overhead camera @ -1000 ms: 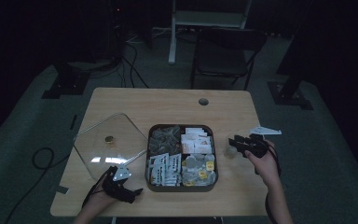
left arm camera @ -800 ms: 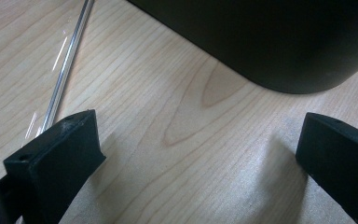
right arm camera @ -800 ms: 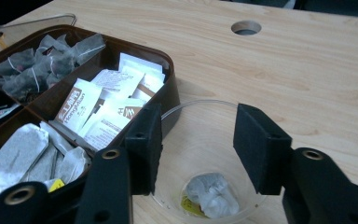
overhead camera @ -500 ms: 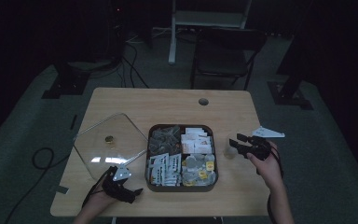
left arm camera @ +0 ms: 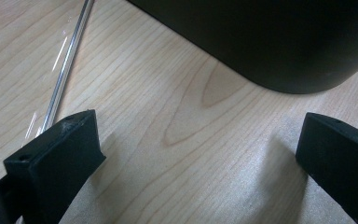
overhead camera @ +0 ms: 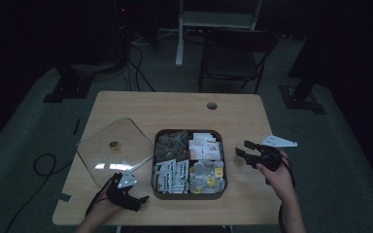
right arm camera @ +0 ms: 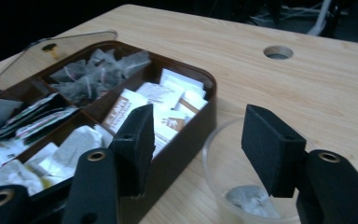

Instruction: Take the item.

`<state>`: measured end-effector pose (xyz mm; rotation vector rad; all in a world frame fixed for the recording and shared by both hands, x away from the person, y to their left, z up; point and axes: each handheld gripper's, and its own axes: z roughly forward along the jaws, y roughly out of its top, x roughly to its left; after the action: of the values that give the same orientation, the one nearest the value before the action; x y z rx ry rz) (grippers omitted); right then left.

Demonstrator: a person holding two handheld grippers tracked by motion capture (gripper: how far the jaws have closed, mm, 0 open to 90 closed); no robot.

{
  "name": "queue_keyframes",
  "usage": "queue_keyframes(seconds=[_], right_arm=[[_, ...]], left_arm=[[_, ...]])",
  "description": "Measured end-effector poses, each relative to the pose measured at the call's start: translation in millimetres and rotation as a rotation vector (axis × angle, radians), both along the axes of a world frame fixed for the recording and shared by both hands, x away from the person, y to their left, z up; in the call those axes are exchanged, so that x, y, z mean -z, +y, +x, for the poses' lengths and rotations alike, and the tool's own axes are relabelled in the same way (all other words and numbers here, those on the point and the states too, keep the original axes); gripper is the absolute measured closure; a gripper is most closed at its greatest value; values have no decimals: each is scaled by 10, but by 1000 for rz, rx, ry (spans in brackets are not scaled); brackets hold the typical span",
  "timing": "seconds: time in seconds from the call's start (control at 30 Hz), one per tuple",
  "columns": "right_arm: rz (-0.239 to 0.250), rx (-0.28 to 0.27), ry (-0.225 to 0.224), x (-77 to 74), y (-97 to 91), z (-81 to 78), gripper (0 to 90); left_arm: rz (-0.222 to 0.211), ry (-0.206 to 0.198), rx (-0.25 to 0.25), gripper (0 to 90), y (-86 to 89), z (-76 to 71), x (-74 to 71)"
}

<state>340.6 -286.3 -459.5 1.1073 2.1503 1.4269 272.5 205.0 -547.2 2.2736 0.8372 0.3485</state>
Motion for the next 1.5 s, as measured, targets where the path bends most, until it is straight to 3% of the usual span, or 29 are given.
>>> queue_keyframes(seconds=[0.23,0.37,0.63,0.8,1.2,1.5], right_arm=[[28,-36,-15,1,21,-72,408],[17,-46,-17,27,36,-105,388],[66,-101,-43,66,33,-189,355],[70,-132,-46,111,24,-247,343],[54,-141,2,331,-33,-313,317],[-22,-128,64,615,-63,-349,309]], left_arm=[[-1,0,-1,5,-1,0,1],[-1,0,-1,5,-1,0,1],[-1,0,0,5,0,0,0],[-1,0,0,5,0,0,0],[-1,0,0,5,0,0,0],[-1,0,0,5,0,0,0]])
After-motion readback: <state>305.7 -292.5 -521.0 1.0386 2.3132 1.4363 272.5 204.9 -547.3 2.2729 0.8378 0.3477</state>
